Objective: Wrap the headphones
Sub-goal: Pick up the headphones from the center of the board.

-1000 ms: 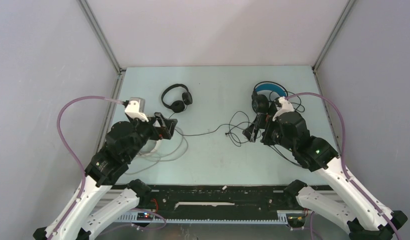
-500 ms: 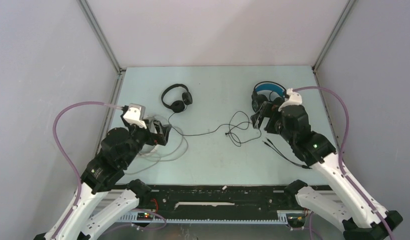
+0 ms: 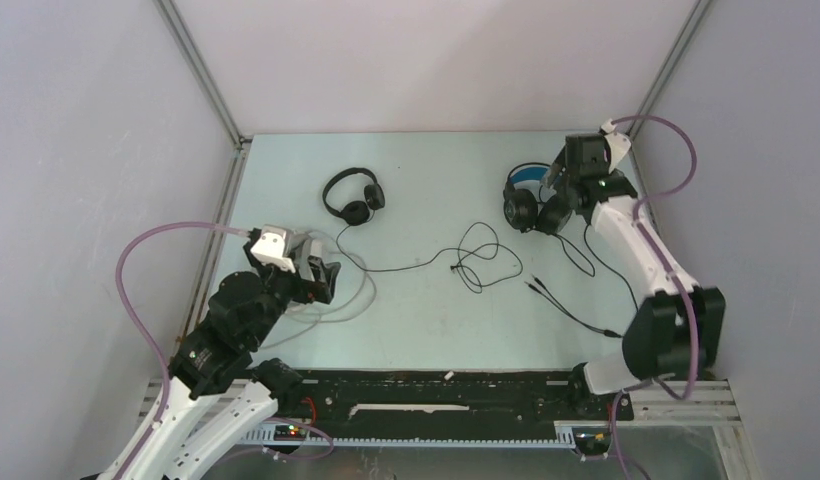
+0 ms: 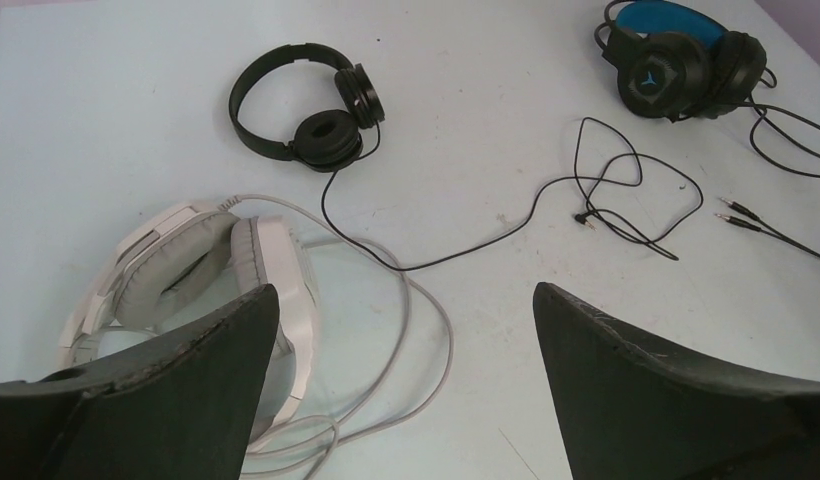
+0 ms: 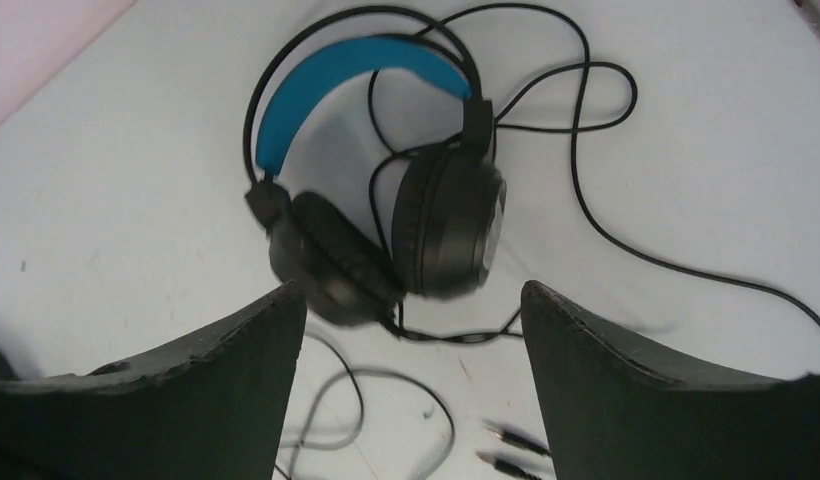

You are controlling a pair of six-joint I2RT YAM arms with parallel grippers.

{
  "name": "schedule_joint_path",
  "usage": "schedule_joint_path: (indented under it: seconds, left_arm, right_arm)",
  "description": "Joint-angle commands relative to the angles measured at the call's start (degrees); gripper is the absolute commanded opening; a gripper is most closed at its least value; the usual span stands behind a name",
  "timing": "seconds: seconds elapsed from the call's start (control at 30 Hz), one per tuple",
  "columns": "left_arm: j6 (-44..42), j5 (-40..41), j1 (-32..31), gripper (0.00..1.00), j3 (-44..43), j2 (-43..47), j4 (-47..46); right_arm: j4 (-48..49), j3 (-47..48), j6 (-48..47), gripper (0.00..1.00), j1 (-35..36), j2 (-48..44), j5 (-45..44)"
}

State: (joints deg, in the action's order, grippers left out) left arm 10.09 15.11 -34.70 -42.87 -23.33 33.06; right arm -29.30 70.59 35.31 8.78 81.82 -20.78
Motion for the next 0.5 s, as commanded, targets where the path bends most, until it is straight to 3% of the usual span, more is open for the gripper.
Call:
schedule_joint_path:
  seconds: [0.0,0.13,0.3,0.47]
  left_arm:
    - [-0.6,1.6,0.3,1.00,0.6,0.4,-2.5]
    - [-0.7,2.9,0.2,1.00,0.9,1.5,-2.6]
    - [-0.8,5.5,0.2,1.00,0.7,2.3,-2.4]
    - [-0.9,6.6,0.2,1.00,0.6,2.7,-2.1]
  right_arm:
    - [-7.2,9.6,10.2,0.81,-0.6,8.6,-6.7]
    - [-12.6,16.6,15.9,0.84,-1.0,16.5,-7.1]
    - [-17.7,24.6,16.7,0.86,-1.0,25.6,-7.6]
    - [-19.2,24.9,18.7,0.88,-1.0,28.7,-8.9]
